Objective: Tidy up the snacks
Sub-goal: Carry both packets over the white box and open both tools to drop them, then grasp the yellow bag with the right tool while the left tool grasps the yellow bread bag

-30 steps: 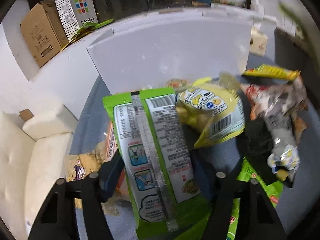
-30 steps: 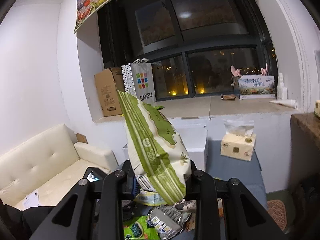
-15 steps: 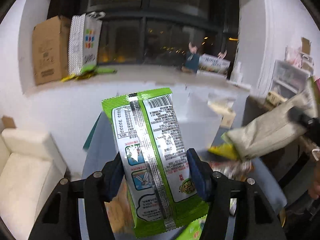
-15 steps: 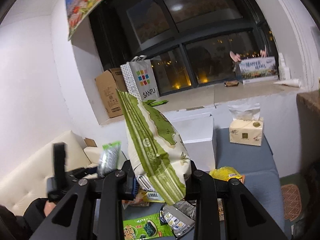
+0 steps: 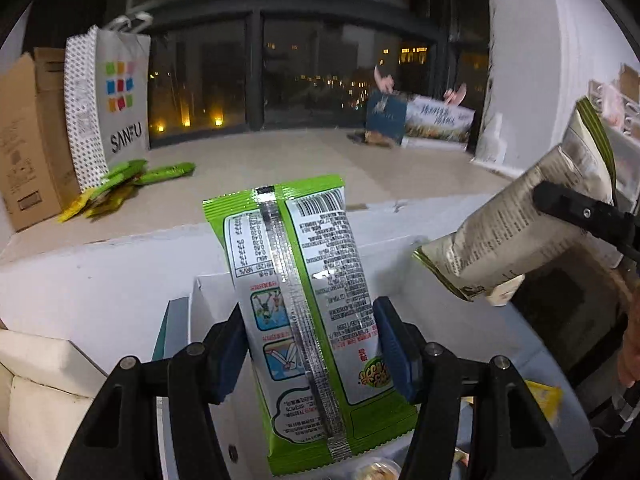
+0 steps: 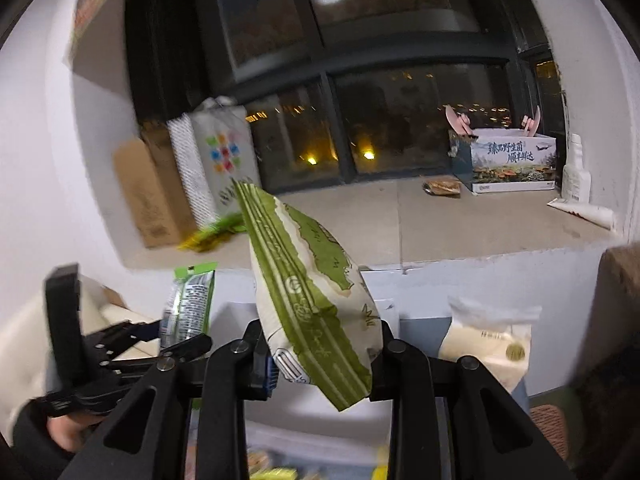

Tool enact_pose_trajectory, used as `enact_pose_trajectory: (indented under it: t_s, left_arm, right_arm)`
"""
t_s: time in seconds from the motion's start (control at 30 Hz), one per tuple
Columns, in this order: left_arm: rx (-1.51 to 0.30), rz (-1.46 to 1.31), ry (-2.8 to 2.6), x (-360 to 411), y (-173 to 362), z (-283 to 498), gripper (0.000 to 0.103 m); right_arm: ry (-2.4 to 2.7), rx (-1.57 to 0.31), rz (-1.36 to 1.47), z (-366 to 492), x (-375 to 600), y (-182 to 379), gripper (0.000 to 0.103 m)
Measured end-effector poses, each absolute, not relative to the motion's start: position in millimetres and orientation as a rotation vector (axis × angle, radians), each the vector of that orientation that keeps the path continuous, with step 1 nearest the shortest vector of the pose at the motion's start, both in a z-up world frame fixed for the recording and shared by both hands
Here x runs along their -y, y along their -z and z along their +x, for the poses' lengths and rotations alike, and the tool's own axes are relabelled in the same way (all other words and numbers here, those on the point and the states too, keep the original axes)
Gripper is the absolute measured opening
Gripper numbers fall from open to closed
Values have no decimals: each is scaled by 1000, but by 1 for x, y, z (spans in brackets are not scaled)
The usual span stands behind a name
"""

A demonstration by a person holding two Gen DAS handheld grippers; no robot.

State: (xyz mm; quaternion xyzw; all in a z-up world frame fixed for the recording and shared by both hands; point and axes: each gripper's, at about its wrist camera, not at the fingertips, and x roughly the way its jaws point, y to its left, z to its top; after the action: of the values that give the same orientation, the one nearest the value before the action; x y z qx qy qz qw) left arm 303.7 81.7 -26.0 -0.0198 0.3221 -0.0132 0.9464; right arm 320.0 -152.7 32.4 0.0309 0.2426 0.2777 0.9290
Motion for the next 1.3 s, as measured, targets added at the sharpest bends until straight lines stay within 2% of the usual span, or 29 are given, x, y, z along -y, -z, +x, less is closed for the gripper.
enact_pose_trajectory:
  t_s: [0.1, 0.17, 0.23, 0.27, 0.3, 0.33, 0.37, 0.63, 0.8, 0.93, 1.1, 1.3]
  left_arm:
    - [-702, -40, 23, -87, 45, 321, 66]
    - [-730, -33, 20, -89, 53, 328, 71]
    - [-756, -33, 9, -90, 60, 331, 92]
    - [-765, -38, 3, -92, 62, 330, 97]
    - [-751, -44, 3, -94, 62, 327, 102]
    - [-741, -45, 0, -94, 61, 325, 103]
    - [-725, -49, -9, -97, 60, 321, 103]
    - [-601, -89, -18, -111, 29, 278, 103]
    - [-524, -71, 34, -98, 6, 223, 103]
    - [-533, -98, 84, -83, -1, 176, 103]
    - [-483, -98, 94, -59, 2, 111, 103]
    - [-515, -104, 123, -28, 33, 51, 103]
  right_arm:
    - [-552, -559, 29, 351, 133, -19, 32]
    - [-538, -584, 24, 363, 127, -12, 33]
    - [-521, -614, 30, 376, 124, -6, 37]
    - [-523, -636, 31, 381, 122, -3, 51]
    - [-531, -670, 31, 388, 120, 1, 86]
    - [-531, -682, 33, 391, 120, 3, 100]
    - [-530, -684, 31, 392, 121, 4, 103]
    - [-531, -628, 42, 375, 144, -4, 103]
    - [-564, -482, 111, 336, 174, -25, 103]
    - [-604, -510, 124, 299, 195, -35, 103]
    - [-629, -450, 106, 235, 222, -33, 103]
    - [-602, -384, 24, 146, 249, -11, 103]
